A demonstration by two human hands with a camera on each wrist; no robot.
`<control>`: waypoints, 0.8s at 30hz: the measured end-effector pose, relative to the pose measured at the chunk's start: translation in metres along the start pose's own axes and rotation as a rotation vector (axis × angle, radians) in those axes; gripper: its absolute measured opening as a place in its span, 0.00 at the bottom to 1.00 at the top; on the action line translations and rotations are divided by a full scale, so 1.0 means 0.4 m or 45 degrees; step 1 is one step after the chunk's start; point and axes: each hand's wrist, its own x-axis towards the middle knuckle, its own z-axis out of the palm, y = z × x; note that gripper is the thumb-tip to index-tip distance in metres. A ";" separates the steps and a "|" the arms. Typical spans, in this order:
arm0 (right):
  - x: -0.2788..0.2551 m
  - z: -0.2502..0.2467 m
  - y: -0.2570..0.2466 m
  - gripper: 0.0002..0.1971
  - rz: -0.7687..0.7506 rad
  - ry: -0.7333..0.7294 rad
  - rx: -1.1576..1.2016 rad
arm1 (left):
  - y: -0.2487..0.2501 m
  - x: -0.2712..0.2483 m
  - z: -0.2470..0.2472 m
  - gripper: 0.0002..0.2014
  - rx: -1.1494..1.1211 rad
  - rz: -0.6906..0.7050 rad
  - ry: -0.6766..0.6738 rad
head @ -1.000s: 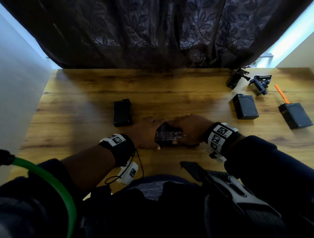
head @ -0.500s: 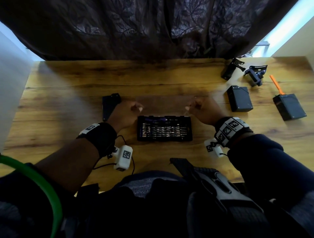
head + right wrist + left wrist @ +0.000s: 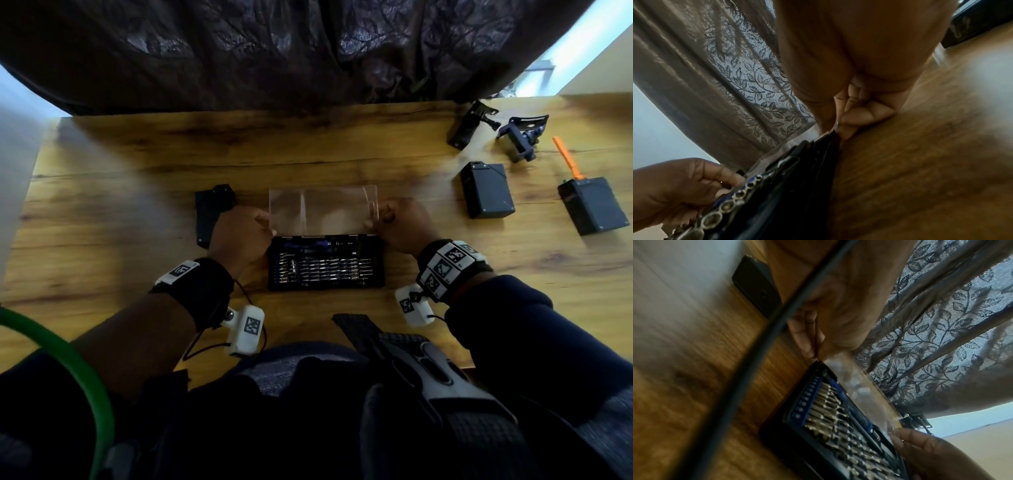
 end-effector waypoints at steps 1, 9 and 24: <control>0.000 0.003 0.000 0.08 0.012 0.011 0.009 | -0.004 0.000 0.000 0.14 0.004 -0.003 0.000; -0.017 0.020 -0.004 0.13 0.066 0.136 0.102 | -0.012 0.006 0.005 0.15 0.009 -0.041 -0.039; -0.105 0.055 -0.024 0.03 -0.167 0.220 -0.073 | -0.020 -0.064 -0.050 0.08 0.086 0.197 -0.268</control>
